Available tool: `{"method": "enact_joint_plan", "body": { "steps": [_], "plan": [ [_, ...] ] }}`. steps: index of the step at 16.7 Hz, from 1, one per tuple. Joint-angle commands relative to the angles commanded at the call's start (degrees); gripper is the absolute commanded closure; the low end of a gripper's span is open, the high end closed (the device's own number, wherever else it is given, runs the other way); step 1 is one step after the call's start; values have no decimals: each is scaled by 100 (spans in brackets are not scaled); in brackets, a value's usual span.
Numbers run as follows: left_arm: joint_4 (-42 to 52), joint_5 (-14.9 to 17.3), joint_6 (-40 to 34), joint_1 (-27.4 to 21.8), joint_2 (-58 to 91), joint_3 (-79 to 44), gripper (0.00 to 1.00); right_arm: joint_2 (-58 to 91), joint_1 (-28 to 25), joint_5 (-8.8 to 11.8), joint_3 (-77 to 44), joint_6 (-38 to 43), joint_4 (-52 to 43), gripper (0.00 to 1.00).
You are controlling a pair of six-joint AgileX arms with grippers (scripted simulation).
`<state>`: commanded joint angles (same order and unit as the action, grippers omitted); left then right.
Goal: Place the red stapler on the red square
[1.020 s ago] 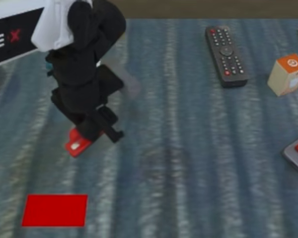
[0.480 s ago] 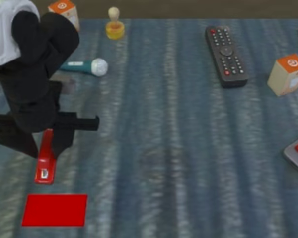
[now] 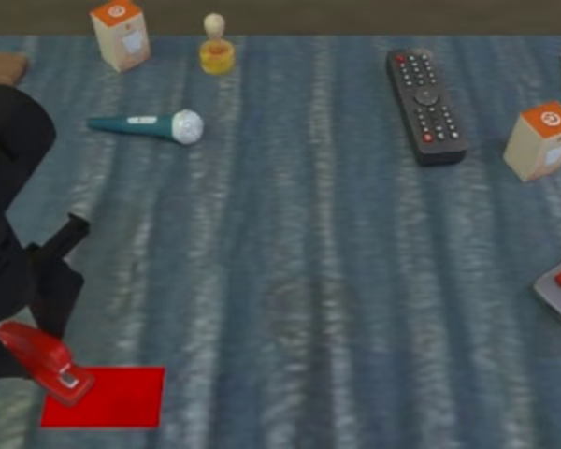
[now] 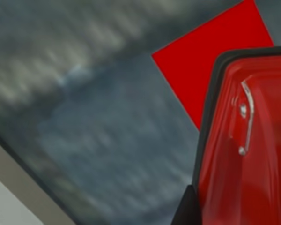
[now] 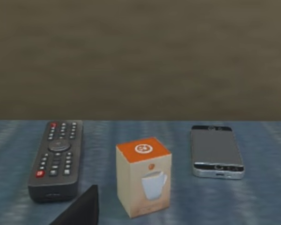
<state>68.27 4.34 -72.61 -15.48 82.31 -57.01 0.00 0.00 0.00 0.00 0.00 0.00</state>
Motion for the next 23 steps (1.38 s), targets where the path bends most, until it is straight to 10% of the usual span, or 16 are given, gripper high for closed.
{"method": "enact_joint_plan", "body": {
  "steps": [8, 23],
  "plan": [
    [-894, 746, -2601, 520, -1047, 845, 100, 0, 0, 0, 0, 0, 0, 0],
    [-2731, 726, -3004, 227, -239, 1771, 100, 0, 0, 0, 0, 0, 0, 0]
  ]
}}
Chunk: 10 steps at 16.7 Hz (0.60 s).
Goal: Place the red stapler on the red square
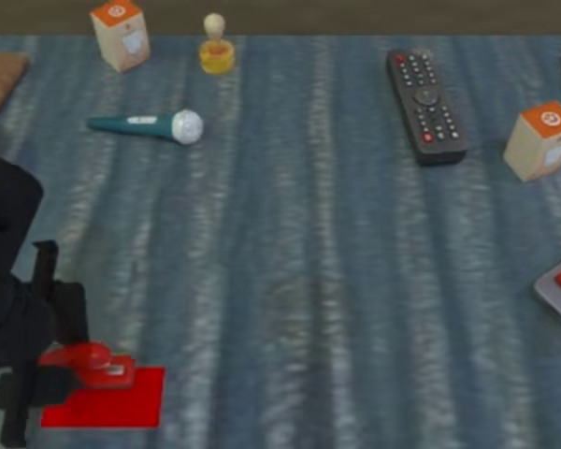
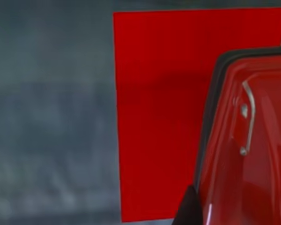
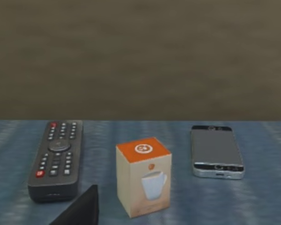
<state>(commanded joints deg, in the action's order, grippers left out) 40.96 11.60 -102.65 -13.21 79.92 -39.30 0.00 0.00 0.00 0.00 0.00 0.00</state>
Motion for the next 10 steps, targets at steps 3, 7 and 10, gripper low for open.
{"method": "enact_joint_plan", "body": {
  "steps": [3, 7, 10],
  "plan": [
    [-776, -16, -117, -135, 335, 382, 100, 0, 0, 0, 0, 0, 0, 0],
    [-1041, -18, -168, -188, 460, 526, 100, 0, 0, 0, 0, 0, 0, 0],
    [-1041, -18, -168, -188, 460, 526, 92, 0, 0, 0, 0, 0, 0, 0]
  ]
}}
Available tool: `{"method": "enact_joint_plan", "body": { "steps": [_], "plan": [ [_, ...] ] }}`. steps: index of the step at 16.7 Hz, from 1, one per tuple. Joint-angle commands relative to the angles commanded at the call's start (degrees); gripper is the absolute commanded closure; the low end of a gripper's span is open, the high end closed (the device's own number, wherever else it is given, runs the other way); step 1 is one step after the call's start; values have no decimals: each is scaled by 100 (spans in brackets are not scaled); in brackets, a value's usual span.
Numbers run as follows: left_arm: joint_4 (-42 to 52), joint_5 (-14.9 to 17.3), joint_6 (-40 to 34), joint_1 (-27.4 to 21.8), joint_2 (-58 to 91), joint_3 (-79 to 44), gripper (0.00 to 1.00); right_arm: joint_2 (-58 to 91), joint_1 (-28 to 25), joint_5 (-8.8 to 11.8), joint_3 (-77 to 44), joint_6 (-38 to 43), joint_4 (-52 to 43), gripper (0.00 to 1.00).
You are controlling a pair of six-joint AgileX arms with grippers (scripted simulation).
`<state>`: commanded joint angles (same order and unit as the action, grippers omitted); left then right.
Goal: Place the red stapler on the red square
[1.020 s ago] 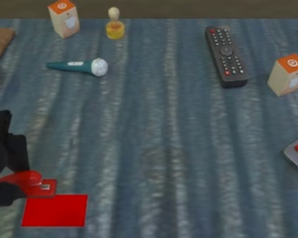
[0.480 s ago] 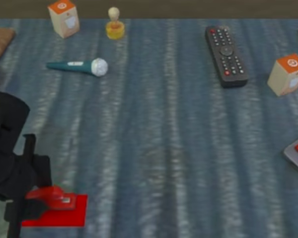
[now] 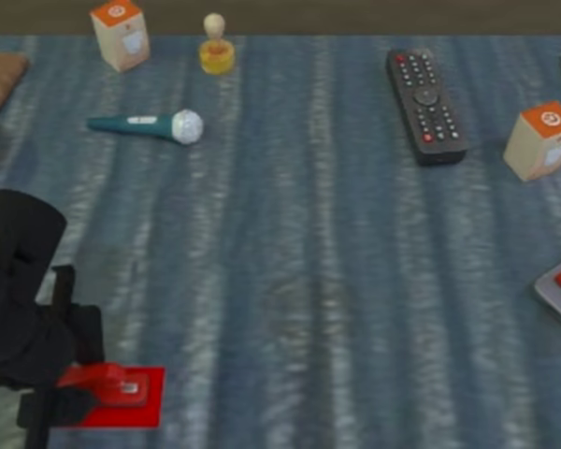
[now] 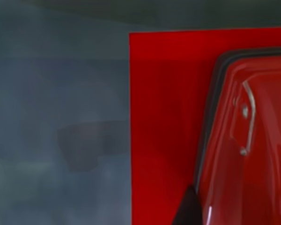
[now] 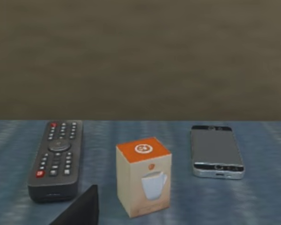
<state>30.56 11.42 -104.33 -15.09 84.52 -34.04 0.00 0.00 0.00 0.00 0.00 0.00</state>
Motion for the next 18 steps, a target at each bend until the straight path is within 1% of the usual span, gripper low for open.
{"method": "enact_joint_plan", "body": {
  "steps": [12, 13, 18],
  "plan": [
    [0, 0, 0, 0, 0, 0, 2, 0, 0, 0, 0, 0, 0, 0],
    [0, 0, 0, 0, 0, 0, 0, 0, 0, 0, 0, 0, 0, 0],
    [0, 0, 0, 0, 0, 0, 0, 0, 0, 0, 0, 0, 0, 0]
  ]
}}
